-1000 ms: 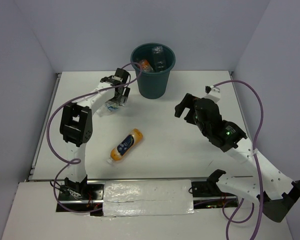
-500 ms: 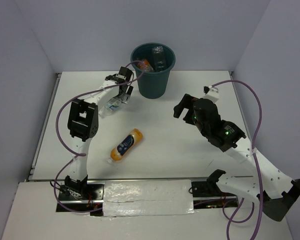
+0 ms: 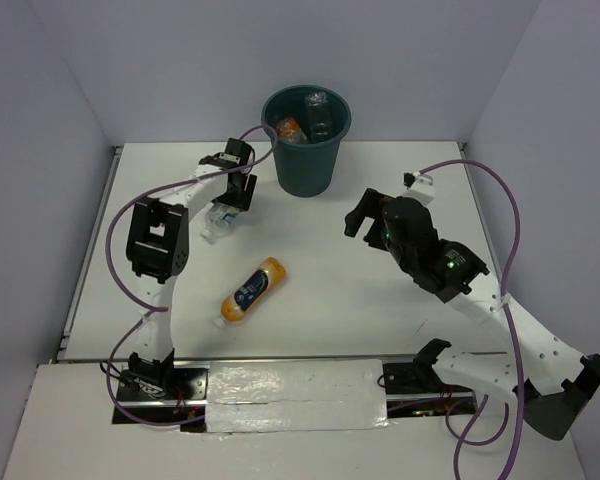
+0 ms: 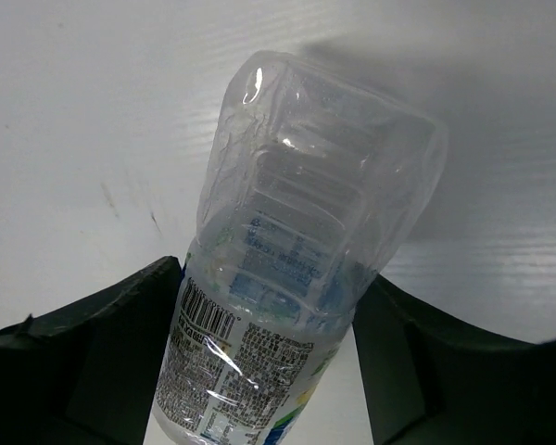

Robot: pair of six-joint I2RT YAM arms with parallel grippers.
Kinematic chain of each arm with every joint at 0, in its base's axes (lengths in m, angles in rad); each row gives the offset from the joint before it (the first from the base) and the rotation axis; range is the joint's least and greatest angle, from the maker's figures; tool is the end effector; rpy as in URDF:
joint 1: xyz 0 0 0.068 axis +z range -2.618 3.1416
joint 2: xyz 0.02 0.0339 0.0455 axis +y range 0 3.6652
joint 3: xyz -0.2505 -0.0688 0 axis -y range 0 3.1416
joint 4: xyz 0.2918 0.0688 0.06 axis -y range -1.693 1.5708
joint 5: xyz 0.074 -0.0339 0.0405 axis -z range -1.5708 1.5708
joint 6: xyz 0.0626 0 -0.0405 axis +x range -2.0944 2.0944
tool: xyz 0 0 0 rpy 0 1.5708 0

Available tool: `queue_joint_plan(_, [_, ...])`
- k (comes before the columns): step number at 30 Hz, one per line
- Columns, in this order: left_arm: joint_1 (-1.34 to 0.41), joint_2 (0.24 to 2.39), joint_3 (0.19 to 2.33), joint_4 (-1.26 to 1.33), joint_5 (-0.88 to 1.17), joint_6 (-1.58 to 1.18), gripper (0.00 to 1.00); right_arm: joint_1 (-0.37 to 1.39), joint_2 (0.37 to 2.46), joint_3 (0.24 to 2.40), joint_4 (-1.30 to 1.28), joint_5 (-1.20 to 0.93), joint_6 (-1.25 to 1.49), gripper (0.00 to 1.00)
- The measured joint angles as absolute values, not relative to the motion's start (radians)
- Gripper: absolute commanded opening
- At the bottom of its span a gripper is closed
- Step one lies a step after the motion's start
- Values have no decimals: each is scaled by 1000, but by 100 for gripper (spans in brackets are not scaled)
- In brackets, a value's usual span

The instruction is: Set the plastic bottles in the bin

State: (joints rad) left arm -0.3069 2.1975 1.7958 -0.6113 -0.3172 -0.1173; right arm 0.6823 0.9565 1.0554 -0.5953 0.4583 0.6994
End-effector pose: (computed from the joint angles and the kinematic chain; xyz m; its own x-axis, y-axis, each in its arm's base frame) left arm 0.5107 -0.1414 0.1443 -0.8184 0.1427 -0.5566 0.0341 0.9790 0.2009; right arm 0.2305 0.1516 0.3447 -0.4525 0.3762 -0.8085 0.0363 0.9137 0.4048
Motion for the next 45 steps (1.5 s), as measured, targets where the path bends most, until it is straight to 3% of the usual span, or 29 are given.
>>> queue_joint_plan(4, [-306, 2157, 1748, -612, -272, -143, 54, 689, 957, 1056, -595, 459, 704, 100])
queue_joint_plan(6, [-306, 2133, 1723, -611, -249, -159, 51, 693, 957, 1057, -596, 459, 706, 100])
queue_joint_plan(12, [-306, 1977, 1628, -615, -129, -184, 52, 699, 955, 1087, -608, 463, 709, 100])
queue_joint_plan(16, [-303, 1760, 1586, -617, -9, -195, 52, 705, 955, 1129, -620, 462, 704, 100])
queue_joint_plan(24, [-303, 1351, 1470, -423, 393, -294, 51, 722, 989, 1271, -603, 378, 691, 100])
queue_joint_plan(33, [-303, 1386, 1362, -256, 653, -448, 51, 786, 1155, 1448, -556, 212, 683, 100])
queue_joint_plan(45, [-303, 1394, 1350, -189, 721, -502, 50, 810, 1468, 1778, -649, 260, 717, 100])
